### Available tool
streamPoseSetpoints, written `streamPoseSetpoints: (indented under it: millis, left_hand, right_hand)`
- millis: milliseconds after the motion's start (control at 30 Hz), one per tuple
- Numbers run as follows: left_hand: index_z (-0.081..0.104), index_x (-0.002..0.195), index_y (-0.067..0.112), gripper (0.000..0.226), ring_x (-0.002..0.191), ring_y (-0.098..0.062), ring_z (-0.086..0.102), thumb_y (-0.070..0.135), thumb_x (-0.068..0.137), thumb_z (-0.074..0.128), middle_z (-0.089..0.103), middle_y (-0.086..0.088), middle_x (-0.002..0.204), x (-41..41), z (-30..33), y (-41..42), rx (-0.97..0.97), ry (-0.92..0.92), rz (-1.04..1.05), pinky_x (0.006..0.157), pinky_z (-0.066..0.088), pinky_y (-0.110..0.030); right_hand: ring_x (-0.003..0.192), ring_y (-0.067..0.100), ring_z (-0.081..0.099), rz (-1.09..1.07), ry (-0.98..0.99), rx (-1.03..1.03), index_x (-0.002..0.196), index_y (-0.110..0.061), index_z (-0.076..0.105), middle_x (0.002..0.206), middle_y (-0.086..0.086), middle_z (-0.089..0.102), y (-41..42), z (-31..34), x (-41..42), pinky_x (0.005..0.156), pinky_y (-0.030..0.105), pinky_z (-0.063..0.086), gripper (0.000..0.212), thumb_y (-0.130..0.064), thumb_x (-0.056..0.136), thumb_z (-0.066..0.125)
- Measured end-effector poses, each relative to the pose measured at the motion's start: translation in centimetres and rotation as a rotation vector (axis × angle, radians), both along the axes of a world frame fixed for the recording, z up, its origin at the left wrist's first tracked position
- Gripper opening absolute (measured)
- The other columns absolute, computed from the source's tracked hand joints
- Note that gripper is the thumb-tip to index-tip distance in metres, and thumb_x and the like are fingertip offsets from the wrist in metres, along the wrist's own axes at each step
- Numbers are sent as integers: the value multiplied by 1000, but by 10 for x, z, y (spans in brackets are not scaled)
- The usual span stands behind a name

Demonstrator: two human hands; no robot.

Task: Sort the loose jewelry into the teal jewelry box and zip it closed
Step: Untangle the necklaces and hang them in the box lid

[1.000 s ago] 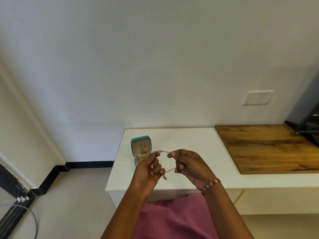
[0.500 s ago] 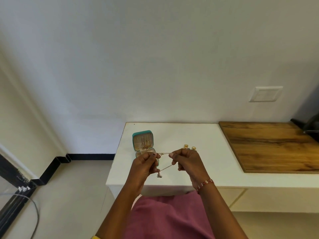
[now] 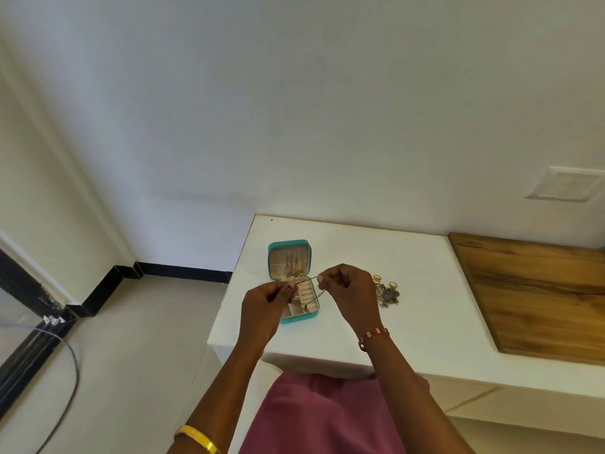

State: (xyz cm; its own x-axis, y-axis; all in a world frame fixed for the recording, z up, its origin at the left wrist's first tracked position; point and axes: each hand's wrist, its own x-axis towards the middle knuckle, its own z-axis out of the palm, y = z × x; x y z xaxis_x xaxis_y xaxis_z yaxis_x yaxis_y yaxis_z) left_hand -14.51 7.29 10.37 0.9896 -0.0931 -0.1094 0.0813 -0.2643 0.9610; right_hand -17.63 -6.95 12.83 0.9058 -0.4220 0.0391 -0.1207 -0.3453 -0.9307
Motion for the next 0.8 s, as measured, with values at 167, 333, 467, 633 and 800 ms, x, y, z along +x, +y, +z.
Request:
streamPoseSetpoints:
  millis: [167,333,467,633,800]
  left_hand:
    - [66,102,8,23,70,-8,56,22,89,55,70,-9,98,33,-19,1,153,-97,21,59,41,-1]
    - [65,101,6,23,66,-3,54,22,90,53,67,-4,92,69,-35,-5,148,-70,111,61,39,-3]
    - [64,103,7,24,65,-4,54,23,91,52,64,-1,90,94,-55,-13,147,-26,169,54,41,0]
    - [64,100,5,22,72,-7,55,23,89,54,59,2,86,107,-81,-19,145,-27,238,57,39,0]
    - [64,97,8,16,79,-8,55,17,83,61,59,5,89,105,-96,-18,138,-101,281,68,37,-3]
  right_hand:
    - [59,1,54,0,26,-127,79,-9,68,71,-2,64,4,-18,36,53,4,39,3,-11,80,66]
    - [63,7,58,-4,29,-169,77,-14,65,75,0,66,5,-37,81,58,8,43,4,-14,80,67]
    - [73,12,61,18,35,-188,88,-10,67,84,3,69,3,-56,111,67,17,49,9,-17,82,66]
    - [85,19,61,62,28,-321,91,-8,68,91,7,68,2,-85,132,75,19,45,12,-17,83,65]
    - [84,25,64,84,-111,-540,85,-10,69,88,8,71,11,-107,139,79,23,44,12,-17,77,65]
